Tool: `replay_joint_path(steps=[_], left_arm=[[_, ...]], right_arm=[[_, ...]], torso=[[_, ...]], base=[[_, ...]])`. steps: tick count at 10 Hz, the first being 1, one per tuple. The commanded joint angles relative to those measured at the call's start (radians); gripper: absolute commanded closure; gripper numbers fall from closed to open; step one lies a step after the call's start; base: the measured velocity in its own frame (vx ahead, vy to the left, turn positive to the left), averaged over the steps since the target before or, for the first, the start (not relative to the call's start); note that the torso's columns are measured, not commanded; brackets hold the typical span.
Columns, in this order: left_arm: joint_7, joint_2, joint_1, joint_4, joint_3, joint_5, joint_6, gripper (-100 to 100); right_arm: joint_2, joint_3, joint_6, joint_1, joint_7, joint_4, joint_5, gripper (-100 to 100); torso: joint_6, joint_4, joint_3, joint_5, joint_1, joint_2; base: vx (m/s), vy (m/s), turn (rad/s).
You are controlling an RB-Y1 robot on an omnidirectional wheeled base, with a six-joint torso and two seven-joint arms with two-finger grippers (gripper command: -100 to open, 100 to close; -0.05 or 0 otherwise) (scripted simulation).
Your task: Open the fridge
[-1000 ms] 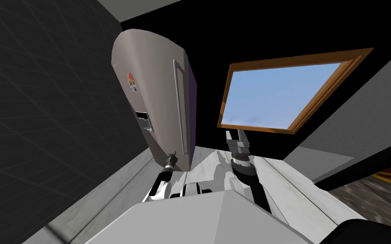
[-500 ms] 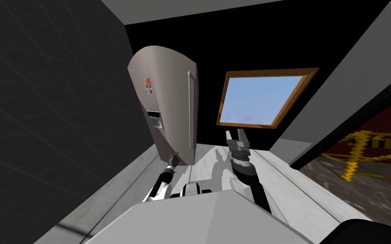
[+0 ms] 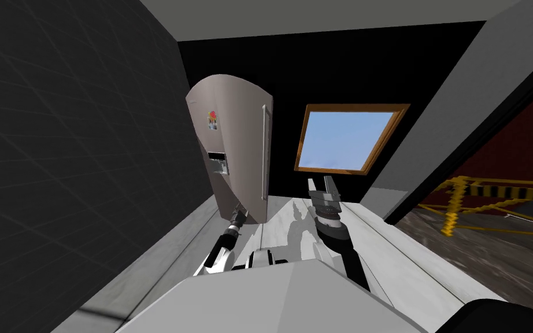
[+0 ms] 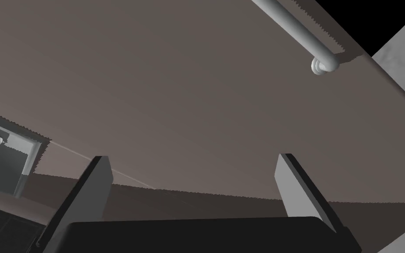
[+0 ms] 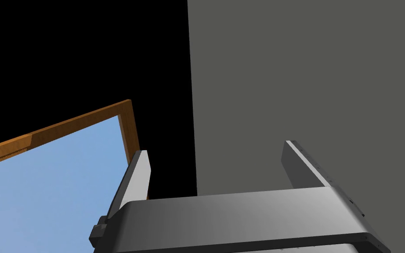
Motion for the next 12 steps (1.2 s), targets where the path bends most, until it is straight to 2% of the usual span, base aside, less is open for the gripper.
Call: replay_joint_path(steps=[1, 4, 7, 12], left_arm=[[0.001, -0.014, -0.008, -0.045, 0.008, 0.016, 0.062, -100], [0.000, -0.023, -0.014, -0.089, 0.018, 0.029, 0.120, -100], [-0.002, -0.034, -0.020, -0.126, 0.027, 0.041, 0.174, -100], [-0.004, -0.022, -0.030, -0.204, 0.045, 0.065, 0.280, -100]], right_arm=[[0.000, 0.000, 0.000, 0.000, 0.000, 0.000, 0.000, 0], [0.000, 0.000, 0.000, 0.000, 0.000, 0.000, 0.000, 0], [0.000, 0.000, 0.000, 0.000, 0.000, 0.000, 0.000, 0], [0.000, 0.000, 0.000, 0.000, 0.000, 0.000, 0.000, 0]], torso=[[0.000, 0.001, 0.002, 0.001, 0.005, 0.004], [0.000, 0.004, 0.009, 0.004, 0.015, 0.015], [0.000, 0.004, 0.008, 0.003, 0.010, 0.013], [0.000, 0.003, 0.007, 0.003, 0.011, 0.011]], base=[[0.166, -0.128, 0.042], [0.134, -0.083, 0.035], [0.091, -0.064, 0.031], [0.112, -0.086, 0.040]])
